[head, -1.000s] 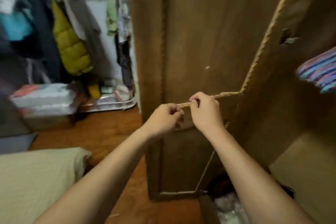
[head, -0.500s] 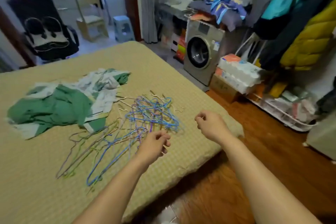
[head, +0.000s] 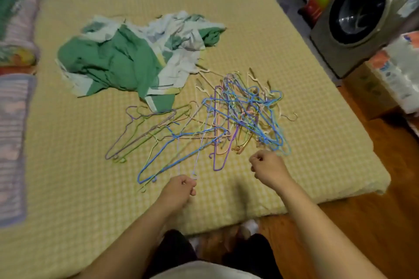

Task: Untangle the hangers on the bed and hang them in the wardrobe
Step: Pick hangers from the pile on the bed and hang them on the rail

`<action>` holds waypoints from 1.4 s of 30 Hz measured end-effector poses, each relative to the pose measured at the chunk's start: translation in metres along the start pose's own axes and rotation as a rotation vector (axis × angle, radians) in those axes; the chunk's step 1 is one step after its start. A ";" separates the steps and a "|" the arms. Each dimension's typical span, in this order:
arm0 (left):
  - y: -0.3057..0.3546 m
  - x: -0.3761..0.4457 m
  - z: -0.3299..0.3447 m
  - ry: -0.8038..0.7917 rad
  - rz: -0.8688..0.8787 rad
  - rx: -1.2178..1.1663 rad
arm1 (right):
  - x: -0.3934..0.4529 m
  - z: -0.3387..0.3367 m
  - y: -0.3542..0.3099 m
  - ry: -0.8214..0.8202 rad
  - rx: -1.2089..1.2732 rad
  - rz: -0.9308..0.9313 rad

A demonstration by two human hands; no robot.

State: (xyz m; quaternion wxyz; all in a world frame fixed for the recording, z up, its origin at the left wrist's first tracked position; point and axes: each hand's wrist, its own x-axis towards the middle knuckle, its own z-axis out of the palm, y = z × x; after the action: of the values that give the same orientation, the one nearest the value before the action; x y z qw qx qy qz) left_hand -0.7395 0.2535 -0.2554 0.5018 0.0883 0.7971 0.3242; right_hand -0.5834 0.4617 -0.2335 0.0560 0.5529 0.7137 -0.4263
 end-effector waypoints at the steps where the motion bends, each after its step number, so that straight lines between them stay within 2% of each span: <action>1: -0.008 0.006 0.007 0.008 -0.041 0.014 | 0.012 0.009 0.002 -0.048 0.015 0.011; 3: -0.031 0.025 0.025 0.058 -0.137 0.035 | 0.046 0.034 0.012 -0.187 0.025 0.035; 6: -0.051 0.055 0.033 0.150 -0.181 0.172 | 0.095 0.062 0.029 -0.297 0.023 0.066; 9: -0.067 0.109 0.013 0.267 -0.178 0.362 | 0.138 0.089 0.039 -0.304 0.055 0.083; 13: -0.097 0.195 -0.031 0.514 -0.243 0.475 | 0.179 0.129 0.053 -0.314 0.082 0.029; 18: -0.136 0.254 -0.045 0.385 -0.094 0.776 | 0.185 0.158 0.073 -0.359 0.078 0.038; 21: -0.151 0.254 -0.041 0.440 0.031 0.922 | 0.170 0.159 0.076 -0.371 0.097 0.052; 25: -0.144 0.223 -0.036 0.570 0.348 0.761 | 0.149 0.163 0.056 -0.393 0.147 0.084; 29: -0.129 0.177 -0.033 0.586 0.356 0.681 | 0.131 0.182 0.018 -0.426 0.268 0.066; 32: -0.135 0.150 -0.028 0.572 0.377 0.743 | 0.118 0.213 -0.009 -0.491 0.420 0.108; 35: -0.145 0.132 -0.016 0.416 0.302 0.685 | 0.108 0.244 -0.016 -0.545 0.464 0.182; 38: -0.159 0.127 -0.009 0.355 0.312 0.701 | 0.100 0.261 -0.020 -0.599 0.589 0.221; 42: -0.179 0.128 -0.004 0.251 0.298 0.640 | 0.112 0.263 -0.046 -0.534 0.959 0.248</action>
State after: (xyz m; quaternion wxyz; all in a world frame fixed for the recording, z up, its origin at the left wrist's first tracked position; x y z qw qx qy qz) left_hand -0.7712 0.1730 -0.4572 0.2947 0.3152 0.8917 0.1366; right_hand -0.7672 0.3675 -0.4361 0.0269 0.4692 0.3308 -0.8184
